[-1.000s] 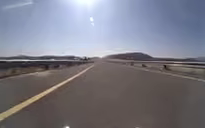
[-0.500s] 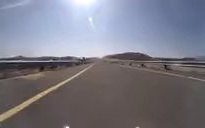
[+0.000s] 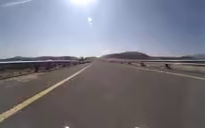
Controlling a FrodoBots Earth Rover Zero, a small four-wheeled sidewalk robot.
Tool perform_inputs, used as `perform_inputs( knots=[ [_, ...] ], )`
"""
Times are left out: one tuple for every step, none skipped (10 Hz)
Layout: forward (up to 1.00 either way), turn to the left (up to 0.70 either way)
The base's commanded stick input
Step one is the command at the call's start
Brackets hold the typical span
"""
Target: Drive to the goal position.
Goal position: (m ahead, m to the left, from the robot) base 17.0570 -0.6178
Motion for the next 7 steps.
perform_inputs(
  knots=[
    [0.7, 0.0],
    [0.7, 0.0],
    [0.7, 0.0],
    [0.7, 0.0],
    [0.7, 0.0],
    [0.7, 0.0],
    [0.7, 0.0]
  ],
)
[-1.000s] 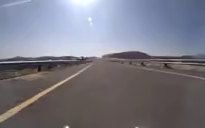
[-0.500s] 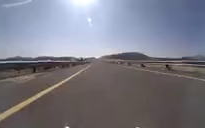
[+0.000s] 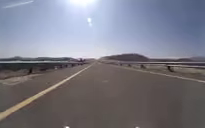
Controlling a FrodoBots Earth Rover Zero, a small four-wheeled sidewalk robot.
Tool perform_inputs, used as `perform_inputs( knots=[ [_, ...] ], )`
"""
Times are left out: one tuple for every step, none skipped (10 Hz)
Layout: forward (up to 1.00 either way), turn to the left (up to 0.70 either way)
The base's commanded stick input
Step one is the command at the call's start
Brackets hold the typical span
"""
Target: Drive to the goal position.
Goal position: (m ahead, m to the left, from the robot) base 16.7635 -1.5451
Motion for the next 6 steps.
perform_inputs(
  knots=[
    [0.7, 0.0],
    [0.7, -0.27],
    [0.7, -0.27],
    [0.7, 0.0],
    [0.7, 0.0],
    [0.7, 0.0]
  ],
)
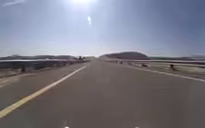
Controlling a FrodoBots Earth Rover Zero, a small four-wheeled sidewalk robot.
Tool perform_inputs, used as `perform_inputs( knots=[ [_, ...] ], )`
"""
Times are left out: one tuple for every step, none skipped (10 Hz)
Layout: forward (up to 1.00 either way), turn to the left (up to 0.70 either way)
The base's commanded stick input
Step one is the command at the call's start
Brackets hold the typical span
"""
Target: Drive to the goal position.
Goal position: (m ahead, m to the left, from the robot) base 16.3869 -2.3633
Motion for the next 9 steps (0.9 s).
perform_inputs(
  knots=[
    [0.7, 0.0],
    [0.7, 0.0],
    [0.7, 0.0],
    [0.7, 0.0],
    [0.7, 0.0],
    [0.7, 0.0],
    [0.7, 0.0],
    [0.7, 0.0],
    [0.7, 0.0]
  ],
)
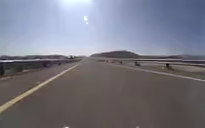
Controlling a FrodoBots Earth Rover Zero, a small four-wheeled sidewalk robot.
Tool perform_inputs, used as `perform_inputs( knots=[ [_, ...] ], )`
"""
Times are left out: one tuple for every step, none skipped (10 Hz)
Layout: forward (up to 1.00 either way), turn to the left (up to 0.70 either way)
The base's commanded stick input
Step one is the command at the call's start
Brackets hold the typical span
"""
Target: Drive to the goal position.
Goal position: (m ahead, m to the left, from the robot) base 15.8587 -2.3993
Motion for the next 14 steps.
perform_inputs(
  knots=[
    [0.7, 0.0],
    [0.7, 0.0],
    [0.7, 0.0],
    [0.7, 0.0],
    [0.7, 0.0],
    [0.7, 0.0],
    [0.7, 0.0],
    [0.7, 0.0],
    [0.7, 0.0],
    [0.7, 0.0],
    [0.7, 0.0],
    [0.7, 0.0],
    [0.7, 0.0],
    [0.7, 0.0]
  ],
)
